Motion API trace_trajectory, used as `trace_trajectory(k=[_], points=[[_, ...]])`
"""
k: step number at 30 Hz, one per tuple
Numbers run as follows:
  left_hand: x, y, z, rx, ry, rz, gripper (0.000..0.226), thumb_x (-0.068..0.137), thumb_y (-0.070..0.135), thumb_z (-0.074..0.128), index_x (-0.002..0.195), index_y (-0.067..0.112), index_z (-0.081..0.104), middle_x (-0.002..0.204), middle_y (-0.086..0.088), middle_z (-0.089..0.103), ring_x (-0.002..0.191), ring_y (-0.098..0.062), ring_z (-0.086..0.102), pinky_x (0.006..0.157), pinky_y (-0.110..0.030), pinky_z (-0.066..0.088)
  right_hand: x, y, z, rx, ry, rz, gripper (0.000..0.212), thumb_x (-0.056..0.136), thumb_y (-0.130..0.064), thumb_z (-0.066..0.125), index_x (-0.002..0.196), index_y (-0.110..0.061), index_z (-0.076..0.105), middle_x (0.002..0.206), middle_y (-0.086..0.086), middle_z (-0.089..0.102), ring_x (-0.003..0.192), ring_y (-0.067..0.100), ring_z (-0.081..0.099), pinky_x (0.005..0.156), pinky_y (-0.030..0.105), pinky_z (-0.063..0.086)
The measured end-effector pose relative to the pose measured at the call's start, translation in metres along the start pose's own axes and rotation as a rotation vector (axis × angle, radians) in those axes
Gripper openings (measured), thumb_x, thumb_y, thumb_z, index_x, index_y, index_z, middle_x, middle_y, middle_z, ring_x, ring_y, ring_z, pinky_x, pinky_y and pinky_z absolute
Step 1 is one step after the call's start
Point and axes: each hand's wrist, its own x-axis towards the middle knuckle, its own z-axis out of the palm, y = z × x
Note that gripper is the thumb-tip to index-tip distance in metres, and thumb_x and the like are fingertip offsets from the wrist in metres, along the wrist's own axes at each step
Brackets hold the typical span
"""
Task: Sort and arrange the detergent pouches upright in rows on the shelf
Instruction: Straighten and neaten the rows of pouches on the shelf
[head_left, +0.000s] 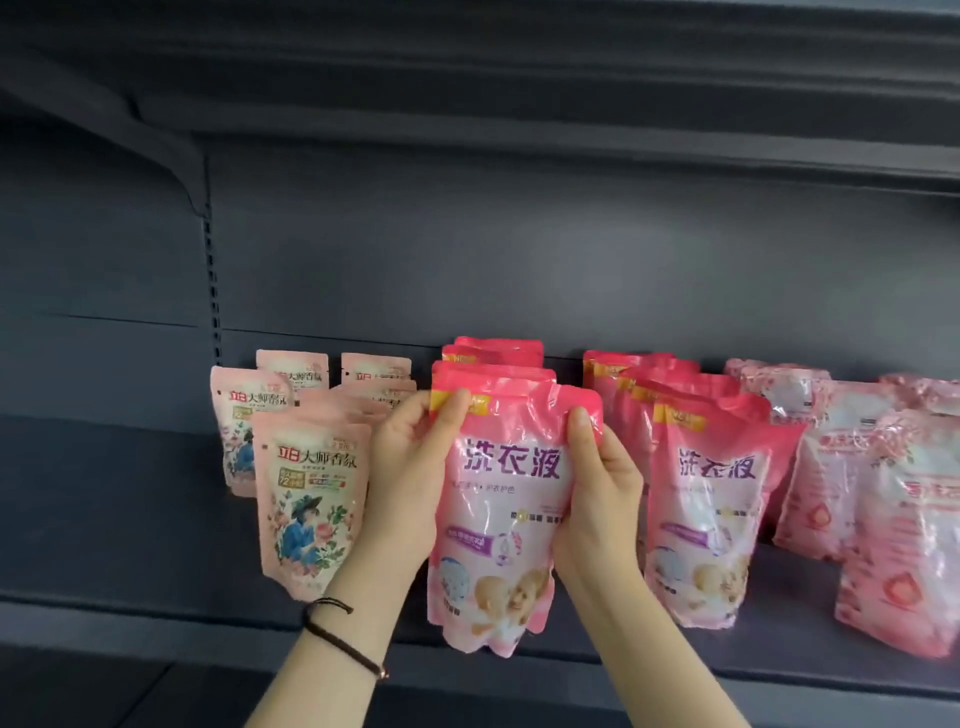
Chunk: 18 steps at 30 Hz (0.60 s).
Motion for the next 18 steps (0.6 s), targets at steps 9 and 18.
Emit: trace_trajectory(k=[9, 18], points=[[-0.081, -0.086, -0.028, 0.352, 0.055, 0.330, 0.072, 0.081, 0.049, 0.067, 0.143, 0.044, 0.031, 0.147, 0.008, 0.041, 0.132, -0.008, 0.044, 0.100, -0.037, 0.046, 0.002, 0.017, 0.003, 0.006, -0.069, -0.020, 0.020, 0.083, -0.036, 0.066, 0.083, -0.018, 0.074, 0.082, 0.002, 0.072, 0.073, 0.014, 0.068, 0.064, 0.029, 0.057], [-0.081, -0.110, -0.022, 0.081, 0.004, 0.170, 0.068, 0.080, 0.007, 0.072, 0.138, 0.026, 0.044, 0.134, 0.005, 0.051, 0.124, -0.018, 0.054, 0.092, -0.053, 0.051, -0.006, 0.011, -0.014, -0.313, -0.187, -0.131, 0.020, 0.094, -0.043, 0.054, 0.100, -0.027, 0.065, 0.097, -0.004, 0.070, 0.091, 0.012, 0.067, 0.078, 0.027, 0.055]])
